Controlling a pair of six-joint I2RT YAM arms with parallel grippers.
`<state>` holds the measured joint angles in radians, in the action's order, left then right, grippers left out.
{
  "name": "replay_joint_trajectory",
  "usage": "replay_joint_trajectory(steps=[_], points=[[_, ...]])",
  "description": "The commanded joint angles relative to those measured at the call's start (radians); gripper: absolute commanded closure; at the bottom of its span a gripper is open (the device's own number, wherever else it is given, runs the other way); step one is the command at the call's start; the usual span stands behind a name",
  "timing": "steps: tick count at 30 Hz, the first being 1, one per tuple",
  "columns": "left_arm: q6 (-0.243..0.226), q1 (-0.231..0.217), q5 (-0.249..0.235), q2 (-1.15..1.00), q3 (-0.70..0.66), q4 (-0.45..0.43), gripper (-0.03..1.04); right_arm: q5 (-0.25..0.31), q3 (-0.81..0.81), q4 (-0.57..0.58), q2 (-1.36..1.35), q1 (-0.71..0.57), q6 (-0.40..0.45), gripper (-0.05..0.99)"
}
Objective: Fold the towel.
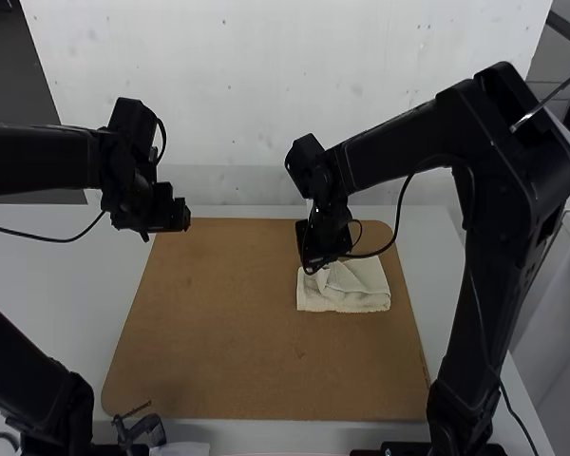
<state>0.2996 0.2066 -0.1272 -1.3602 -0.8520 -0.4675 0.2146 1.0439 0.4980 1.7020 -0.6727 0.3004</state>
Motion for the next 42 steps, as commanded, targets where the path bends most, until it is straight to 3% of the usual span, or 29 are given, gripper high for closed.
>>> replay_joint_trajectory(steps=[1, 2, 5, 8, 12, 14, 15, 17, 42], points=[[-0.011, -0.010, 0.006, 0.024, 0.002, 0.010, 0.04, 0.031, 0.010, -0.015, 0.047, -0.025, 0.032, 0.88], [-0.011, -0.009, 0.006, 0.023, 0.002, 0.010, 0.04, 0.031, 0.007, -0.026, 0.058, -0.028, 0.032, 0.79], [-0.011, -0.009, 0.006, 0.023, 0.004, 0.010, 0.04, 0.023, 0.007, -0.039, 0.065, -0.031, 0.036, 0.13], [-0.011, -0.012, 0.006, 0.023, 0.005, 0.010, 0.04, 0.022, 0.015, -0.055, 0.025, -0.018, 0.049, 0.10], [-0.017, -0.012, 0.006, 0.023, 0.005, 0.017, 0.04, 0.020, 0.031, -0.059, -0.067, 0.028, 0.052, 0.12], [-0.017, -0.012, 0.006, 0.023, 0.005, 0.018, 0.04, 0.022, 0.036, -0.049, -0.088, 0.044, 0.052, 0.37], [-0.017, -0.012, 0.006, 0.023, 0.005, 0.018, 0.04, 0.023, 0.034, -0.039, -0.088, 0.051, 0.051, 0.62], [-0.017, -0.010, 0.008, 0.023, 0.005, 0.020, 0.04, 0.029, 0.019, -0.035, -0.082, 0.058, 0.046, 0.92], [-0.016, -0.012, 0.009, 0.018, 0.022, 0.041, 0.04, 0.023, -0.024, -0.115, 0.073, -0.107, 0.080, 0.92]])
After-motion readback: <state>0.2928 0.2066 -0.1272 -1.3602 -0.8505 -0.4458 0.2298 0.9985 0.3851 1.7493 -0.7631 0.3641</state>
